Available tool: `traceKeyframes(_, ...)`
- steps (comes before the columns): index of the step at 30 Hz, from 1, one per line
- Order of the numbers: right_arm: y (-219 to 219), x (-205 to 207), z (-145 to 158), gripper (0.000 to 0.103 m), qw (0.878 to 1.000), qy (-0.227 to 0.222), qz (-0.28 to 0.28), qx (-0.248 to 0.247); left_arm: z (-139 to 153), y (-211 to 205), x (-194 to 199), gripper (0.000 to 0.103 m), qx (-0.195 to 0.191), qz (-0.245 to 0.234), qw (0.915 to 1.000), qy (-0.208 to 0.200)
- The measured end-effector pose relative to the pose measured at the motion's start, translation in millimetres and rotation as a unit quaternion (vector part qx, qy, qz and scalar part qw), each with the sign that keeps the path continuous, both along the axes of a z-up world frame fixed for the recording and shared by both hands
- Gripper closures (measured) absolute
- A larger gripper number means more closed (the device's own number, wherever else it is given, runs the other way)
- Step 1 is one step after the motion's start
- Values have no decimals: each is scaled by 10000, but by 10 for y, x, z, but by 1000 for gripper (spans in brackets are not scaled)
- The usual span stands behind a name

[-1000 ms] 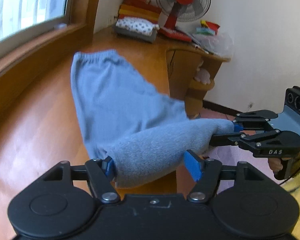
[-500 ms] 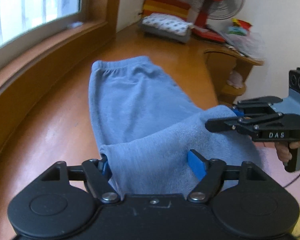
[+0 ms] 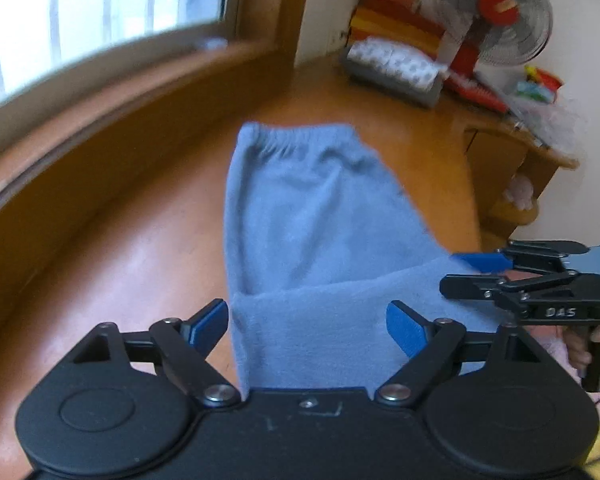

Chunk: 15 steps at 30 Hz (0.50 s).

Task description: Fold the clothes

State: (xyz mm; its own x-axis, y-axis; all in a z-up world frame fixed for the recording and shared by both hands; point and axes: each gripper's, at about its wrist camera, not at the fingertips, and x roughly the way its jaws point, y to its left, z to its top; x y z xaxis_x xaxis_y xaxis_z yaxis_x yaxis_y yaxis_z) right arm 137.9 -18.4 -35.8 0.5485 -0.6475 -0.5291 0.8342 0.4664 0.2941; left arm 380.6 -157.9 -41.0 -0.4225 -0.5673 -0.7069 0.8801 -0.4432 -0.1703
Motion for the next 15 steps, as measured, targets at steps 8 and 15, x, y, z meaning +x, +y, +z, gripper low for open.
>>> traceKeyframes(8,145,-121,215,54,9975,43,132,-691,-225,-130,-309,11,428,-496,9978,92)
traceKeyframes(15,-35,177,-213,68,9951,773,461,-415,-434,-173,-513,0,317,-883,9940,-560)
